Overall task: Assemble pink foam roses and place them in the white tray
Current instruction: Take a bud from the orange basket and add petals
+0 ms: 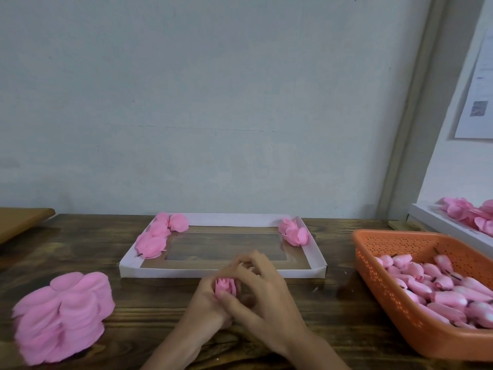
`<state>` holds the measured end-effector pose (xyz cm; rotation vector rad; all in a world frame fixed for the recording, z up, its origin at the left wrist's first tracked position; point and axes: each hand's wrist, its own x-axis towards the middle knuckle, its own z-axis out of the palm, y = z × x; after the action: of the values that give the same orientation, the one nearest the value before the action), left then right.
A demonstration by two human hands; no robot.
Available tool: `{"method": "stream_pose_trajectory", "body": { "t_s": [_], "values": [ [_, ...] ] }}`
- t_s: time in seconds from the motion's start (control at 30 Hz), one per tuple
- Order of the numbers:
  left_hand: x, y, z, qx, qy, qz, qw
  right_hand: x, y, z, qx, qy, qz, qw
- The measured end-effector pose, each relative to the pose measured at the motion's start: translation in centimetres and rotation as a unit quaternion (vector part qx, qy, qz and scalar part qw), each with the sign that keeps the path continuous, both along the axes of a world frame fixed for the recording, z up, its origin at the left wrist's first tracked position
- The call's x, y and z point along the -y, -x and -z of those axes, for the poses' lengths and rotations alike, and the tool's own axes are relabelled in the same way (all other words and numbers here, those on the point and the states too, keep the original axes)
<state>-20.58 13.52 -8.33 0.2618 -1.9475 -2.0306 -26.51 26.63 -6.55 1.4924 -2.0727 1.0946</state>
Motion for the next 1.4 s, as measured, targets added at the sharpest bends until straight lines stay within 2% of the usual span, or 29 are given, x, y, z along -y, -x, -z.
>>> {"method": "stream_pose_trajectory", "body": {
  "t_s": [0.13, 0.43, 0.77, 0.83, 0.9, 1.03, 1.1, 1.17, 1.4],
  "values": [
    [-0.1, 0.1, -0.2, 0.008, 0.055, -0.022, 0.998, 0.2, 0.2, 0.1, 0.006, 0.017, -0.006, 1.000],
    [0.4, 0.5, 0.3, 0.032, 0.037, -0.034, 0.998, 0.1, 0.5, 0.2, 0.003, 0.019, -0.014, 1.000],
    [0.5, 0.1, 0.4, 0.023, 0.081, -0.050, 0.995, 0.1, 0.6, 0.3, 0.009, 0.010, -0.016, 1.000],
    [0.6, 0.0, 0.3, 0.021, 0.063, -0.047, 0.997, 0.2, 0.6, 0.3, 0.025, 0.004, -0.020, 0.999],
    [0.6, -0.2, 0.0, 0.011, 0.014, -0.030, 0.999, 0.3, 0.4, 0.4, 0.077, 0.023, -0.036, 0.996],
    [1.6, -0.1, -0.2, -0.027, -0.190, -0.054, 0.980, 0.8, 0.0, 1.6, 0.203, 0.107, -0.027, 0.973],
    [1.7, -0.2, -0.4, -0.052, -0.247, -0.049, 0.966, 1.2, -0.3, 2.1, 0.248, 0.101, -0.023, 0.963],
    [1.5, -0.3, -0.6, -0.058, -0.268, -0.039, 0.961, 1.6, -0.6, 2.5, 0.253, 0.082, -0.032, 0.963],
    [0.8, -0.7, -0.6, -0.053, -0.259, -0.008, 0.964, 2.4, -1.0, 3.1, 0.251, 0.071, -0.042, 0.964]
  ]
}}
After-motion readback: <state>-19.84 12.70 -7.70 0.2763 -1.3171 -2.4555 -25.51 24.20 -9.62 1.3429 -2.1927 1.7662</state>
